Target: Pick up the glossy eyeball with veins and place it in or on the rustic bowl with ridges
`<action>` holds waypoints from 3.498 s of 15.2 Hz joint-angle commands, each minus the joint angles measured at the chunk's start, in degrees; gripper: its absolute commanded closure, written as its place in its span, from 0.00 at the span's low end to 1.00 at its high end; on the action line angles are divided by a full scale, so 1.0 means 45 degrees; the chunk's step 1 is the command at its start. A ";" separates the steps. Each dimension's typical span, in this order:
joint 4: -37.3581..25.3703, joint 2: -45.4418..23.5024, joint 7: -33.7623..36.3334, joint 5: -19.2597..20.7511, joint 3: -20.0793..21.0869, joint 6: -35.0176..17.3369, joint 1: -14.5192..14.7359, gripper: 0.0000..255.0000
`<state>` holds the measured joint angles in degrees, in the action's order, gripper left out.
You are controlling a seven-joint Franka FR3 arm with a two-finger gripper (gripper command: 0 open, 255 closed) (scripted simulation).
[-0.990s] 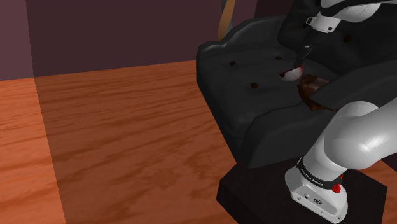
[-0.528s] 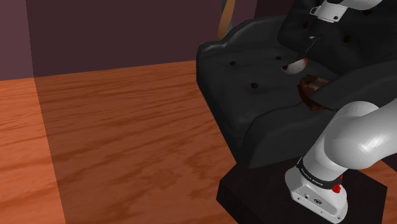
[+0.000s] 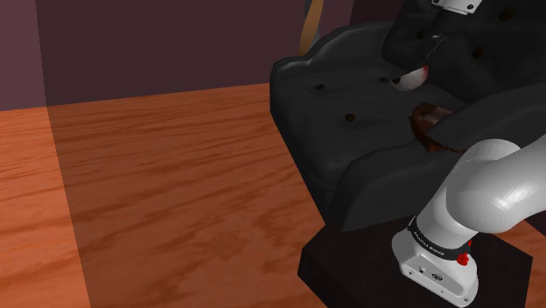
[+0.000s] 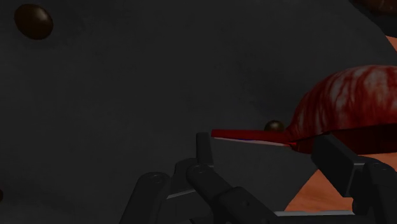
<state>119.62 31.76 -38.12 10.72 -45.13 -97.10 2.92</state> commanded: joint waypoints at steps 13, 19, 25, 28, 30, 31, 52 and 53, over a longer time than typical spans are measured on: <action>-0.0186 0.2151 0.0519 0.0528 0.1519 0.2392 -0.1108 1.00; 0.0967 0.4692 0.0643 0.0962 0.2673 0.3976 -0.2505 1.00; 0.2082 0.5879 0.0581 0.1251 0.2845 0.4125 -0.3126 1.00; 0.2692 0.6111 0.0565 0.1417 0.2703 0.3743 -0.3239 1.00; 0.3088 0.6255 0.0553 0.1532 0.2599 0.3487 -0.3314 1.00; 0.3283 0.6324 0.0546 0.1592 0.2545 0.3360 -0.3352 1.00; 0.4711 0.6748 0.0448 0.2056 0.2092 0.2363 -0.3689 0.00; 0.4226 0.6615 0.0412 0.1934 0.2201 0.2706 -0.3607 0.00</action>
<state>139.80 61.79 -36.17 19.71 -35.51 -85.81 -13.47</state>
